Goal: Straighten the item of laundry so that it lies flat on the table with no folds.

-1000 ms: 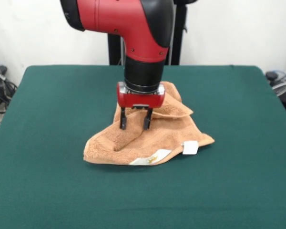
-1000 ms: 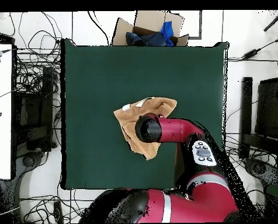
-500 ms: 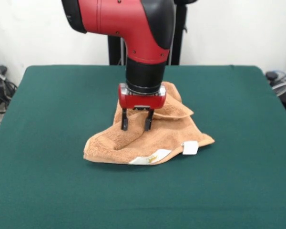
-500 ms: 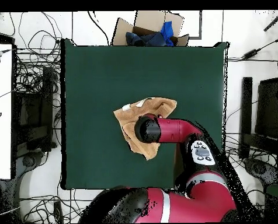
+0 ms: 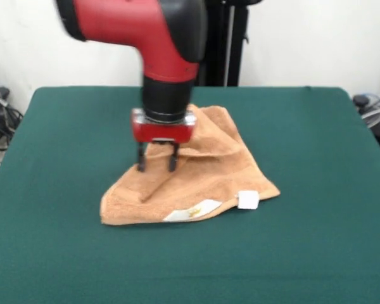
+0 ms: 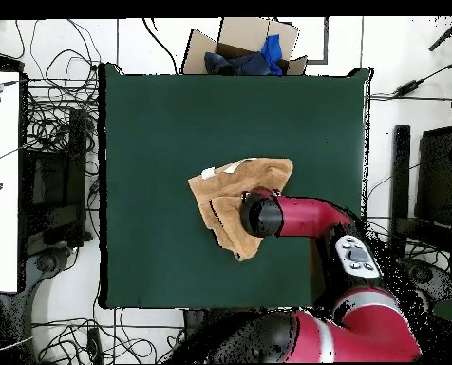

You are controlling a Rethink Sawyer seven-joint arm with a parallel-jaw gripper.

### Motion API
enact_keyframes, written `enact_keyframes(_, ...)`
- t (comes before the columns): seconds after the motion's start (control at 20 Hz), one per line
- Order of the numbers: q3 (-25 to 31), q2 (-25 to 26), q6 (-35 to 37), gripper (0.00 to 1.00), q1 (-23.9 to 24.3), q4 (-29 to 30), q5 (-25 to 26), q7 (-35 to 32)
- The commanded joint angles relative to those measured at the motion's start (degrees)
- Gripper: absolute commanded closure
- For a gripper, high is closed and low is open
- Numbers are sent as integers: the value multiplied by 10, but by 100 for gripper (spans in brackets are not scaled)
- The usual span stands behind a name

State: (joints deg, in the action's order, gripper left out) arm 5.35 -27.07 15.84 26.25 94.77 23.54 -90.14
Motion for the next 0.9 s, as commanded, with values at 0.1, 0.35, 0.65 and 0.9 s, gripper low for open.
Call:
enact_keyframes(0.1,98,-18,115,0,137,-29,96,232)
enact_keyframes(0.35,147,-15,196,0,193,-102,146,367)
enact_keyframes(0.65,205,20,248,0,235,-178,163,478)
enact_keyframes(0.9,195,33,221,0,226,-172,157,464)
